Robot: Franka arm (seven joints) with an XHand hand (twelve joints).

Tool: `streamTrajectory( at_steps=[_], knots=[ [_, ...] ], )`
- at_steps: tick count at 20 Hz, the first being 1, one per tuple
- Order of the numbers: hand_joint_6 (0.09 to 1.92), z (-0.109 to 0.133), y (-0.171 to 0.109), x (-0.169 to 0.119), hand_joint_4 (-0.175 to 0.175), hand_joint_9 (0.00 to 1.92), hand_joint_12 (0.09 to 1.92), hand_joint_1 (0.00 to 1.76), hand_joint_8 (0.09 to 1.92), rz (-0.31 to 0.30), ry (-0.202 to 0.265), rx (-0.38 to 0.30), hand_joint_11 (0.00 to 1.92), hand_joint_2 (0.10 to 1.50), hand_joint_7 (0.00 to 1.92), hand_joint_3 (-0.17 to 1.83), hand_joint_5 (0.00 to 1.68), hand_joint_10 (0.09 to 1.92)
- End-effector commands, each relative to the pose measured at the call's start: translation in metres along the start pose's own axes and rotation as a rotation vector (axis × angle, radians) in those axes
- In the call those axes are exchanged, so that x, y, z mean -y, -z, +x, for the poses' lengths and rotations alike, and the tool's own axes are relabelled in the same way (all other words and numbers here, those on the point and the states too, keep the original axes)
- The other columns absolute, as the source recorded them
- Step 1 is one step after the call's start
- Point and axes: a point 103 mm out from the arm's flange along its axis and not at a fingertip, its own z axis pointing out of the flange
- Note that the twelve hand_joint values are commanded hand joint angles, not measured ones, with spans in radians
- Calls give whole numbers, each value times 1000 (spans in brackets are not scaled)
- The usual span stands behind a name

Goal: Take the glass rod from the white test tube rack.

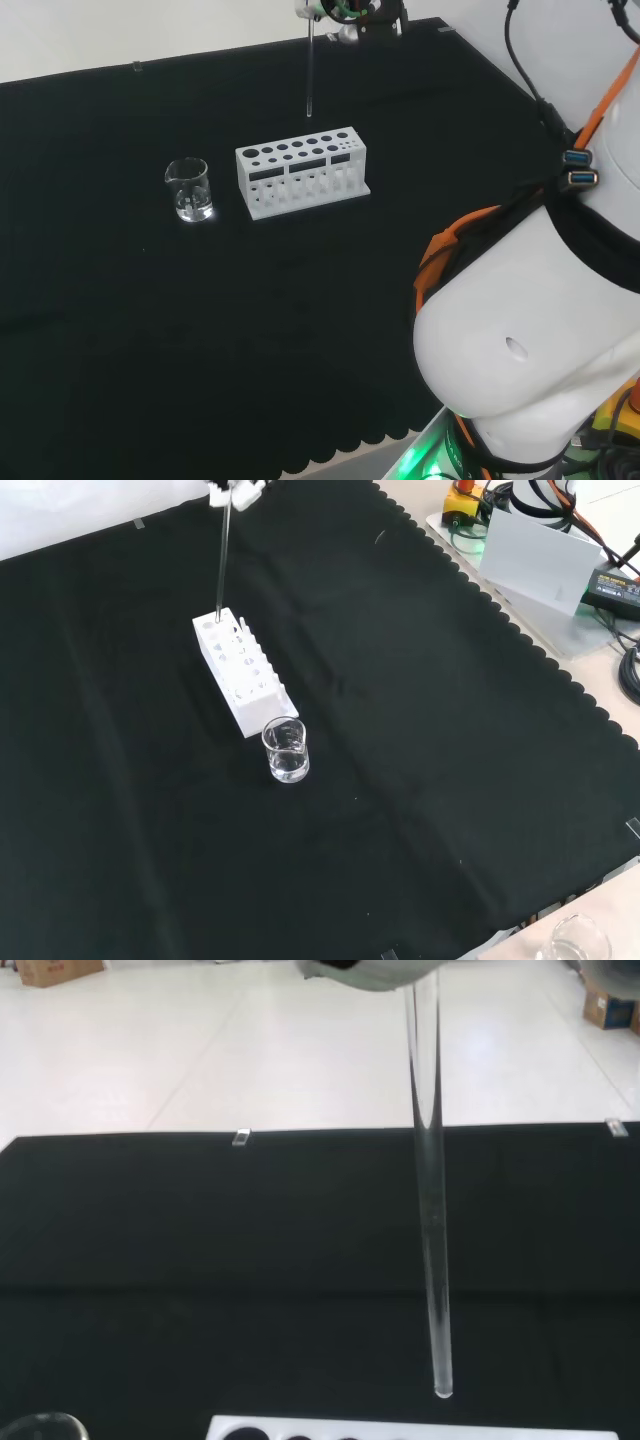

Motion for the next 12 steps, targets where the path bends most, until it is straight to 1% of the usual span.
streamTrajectory(
  at_steps=[1, 6, 12],
  knots=[
    [87, 9, 17, 15, -175, 1789, 331, 1325, 624, -11, 3, -15, 1740, 1045, 1367, -175, 1443, 358],
    [87, 16, 28, 23, -175, 1792, 331, 1325, 626, -28, 20, -15, 1742, 1046, 1367, -175, 1443, 355],
    [87, 16, 45, 29, -175, 1796, 331, 1325, 631, -50, 17, -12, 1745, 1046, 1365, -175, 1443, 352]
  ],
)
